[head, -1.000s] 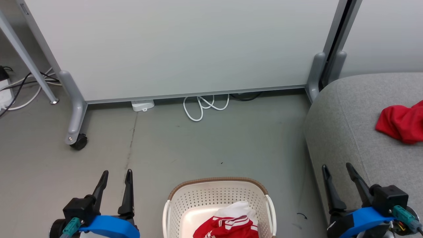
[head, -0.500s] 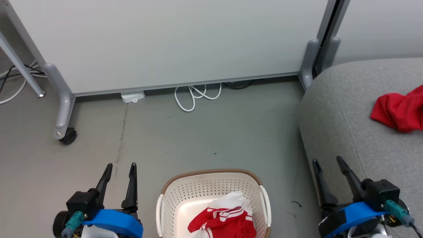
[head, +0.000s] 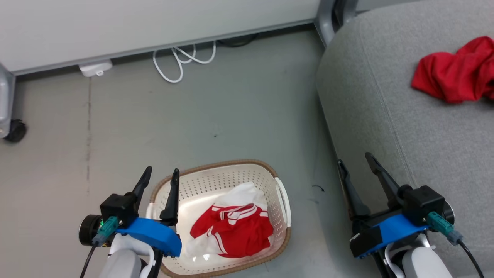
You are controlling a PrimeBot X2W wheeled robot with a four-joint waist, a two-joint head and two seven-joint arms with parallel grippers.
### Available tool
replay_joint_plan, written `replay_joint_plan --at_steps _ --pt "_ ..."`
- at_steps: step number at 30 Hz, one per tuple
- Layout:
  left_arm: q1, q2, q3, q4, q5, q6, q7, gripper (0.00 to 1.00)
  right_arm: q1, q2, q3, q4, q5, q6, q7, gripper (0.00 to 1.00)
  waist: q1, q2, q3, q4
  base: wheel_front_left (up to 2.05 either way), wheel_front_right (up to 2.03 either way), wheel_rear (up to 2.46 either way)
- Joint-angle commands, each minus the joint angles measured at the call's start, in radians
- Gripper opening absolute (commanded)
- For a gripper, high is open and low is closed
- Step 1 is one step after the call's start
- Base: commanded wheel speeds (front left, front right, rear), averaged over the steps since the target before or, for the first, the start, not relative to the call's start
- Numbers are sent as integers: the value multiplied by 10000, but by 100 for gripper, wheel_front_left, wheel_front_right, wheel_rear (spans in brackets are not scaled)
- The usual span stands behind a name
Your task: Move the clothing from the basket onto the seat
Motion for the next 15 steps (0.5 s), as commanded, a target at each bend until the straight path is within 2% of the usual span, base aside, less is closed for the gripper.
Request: replay_joint_plan --at_steps 1,9,15 --pt "-338 79 -243 207 -79 -73 -26 100 -222 3 64 -16 -50 5 -99 100 -2 0 783 -679 0 0 0" --pt "-1412 375 -1535 1398 -511 -44 -28 100 -703 8 395 108 181 5 -428 100 -2 0 1923 -1554 0 0 0" --pt "-2162 639 -2513 2518 -862 -44 -28 100 -986 8 552 155 353 5 -661 100 -2 0 2812 -1967 0 0 0"
